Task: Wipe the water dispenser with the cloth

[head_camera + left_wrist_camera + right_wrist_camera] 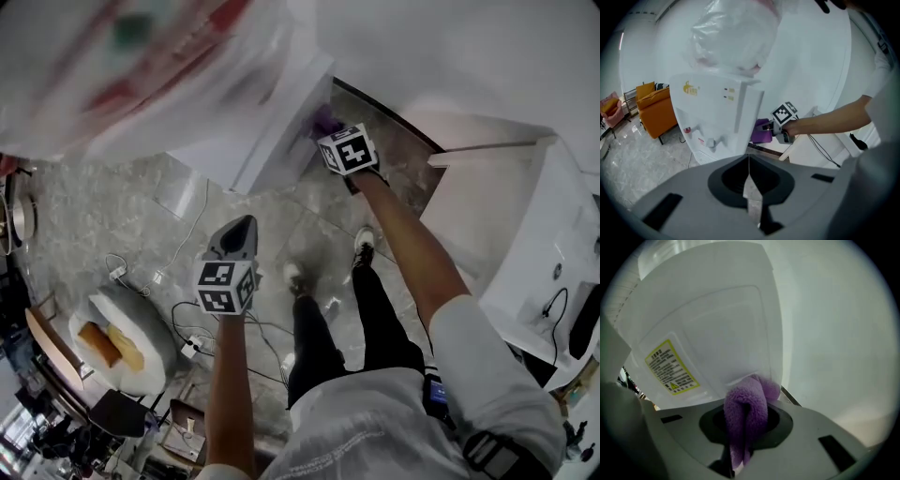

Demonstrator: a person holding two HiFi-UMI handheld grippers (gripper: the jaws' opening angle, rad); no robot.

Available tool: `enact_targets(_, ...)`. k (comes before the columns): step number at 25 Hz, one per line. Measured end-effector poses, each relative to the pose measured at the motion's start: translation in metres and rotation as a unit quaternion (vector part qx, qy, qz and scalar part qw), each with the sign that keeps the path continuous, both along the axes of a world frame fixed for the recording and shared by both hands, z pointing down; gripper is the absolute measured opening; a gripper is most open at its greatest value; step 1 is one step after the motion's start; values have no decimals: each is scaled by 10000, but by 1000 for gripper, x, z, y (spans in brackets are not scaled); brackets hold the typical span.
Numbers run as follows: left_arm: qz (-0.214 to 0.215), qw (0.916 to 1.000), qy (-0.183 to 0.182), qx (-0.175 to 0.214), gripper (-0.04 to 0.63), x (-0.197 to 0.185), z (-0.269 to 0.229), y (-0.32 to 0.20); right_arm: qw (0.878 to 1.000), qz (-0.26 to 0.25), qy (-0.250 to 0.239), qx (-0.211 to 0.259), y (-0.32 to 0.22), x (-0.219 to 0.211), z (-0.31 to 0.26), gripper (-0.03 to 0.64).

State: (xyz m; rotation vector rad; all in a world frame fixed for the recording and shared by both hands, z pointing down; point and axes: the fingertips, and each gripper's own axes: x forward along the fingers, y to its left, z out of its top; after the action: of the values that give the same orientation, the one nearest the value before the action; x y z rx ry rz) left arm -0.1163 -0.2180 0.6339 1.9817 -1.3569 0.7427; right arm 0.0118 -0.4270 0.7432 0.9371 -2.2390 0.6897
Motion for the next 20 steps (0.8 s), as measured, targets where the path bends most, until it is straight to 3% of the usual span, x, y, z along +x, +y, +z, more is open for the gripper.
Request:
enact_targets(5, -243, 9990, 383, 8, 17, 2, 32, -13, 9998, 168, 94, -15, -22, 14, 30, 63)
enact_targets(11, -154, 9993, 315, -159, 17, 8, 84, -11, 9992, 152, 377, -58, -32, 26, 84, 63)
enact_targets(20, -98, 9996, 273, 66, 17, -13, 160, -14, 9991, 116, 394, 90, -40, 23, 171, 63)
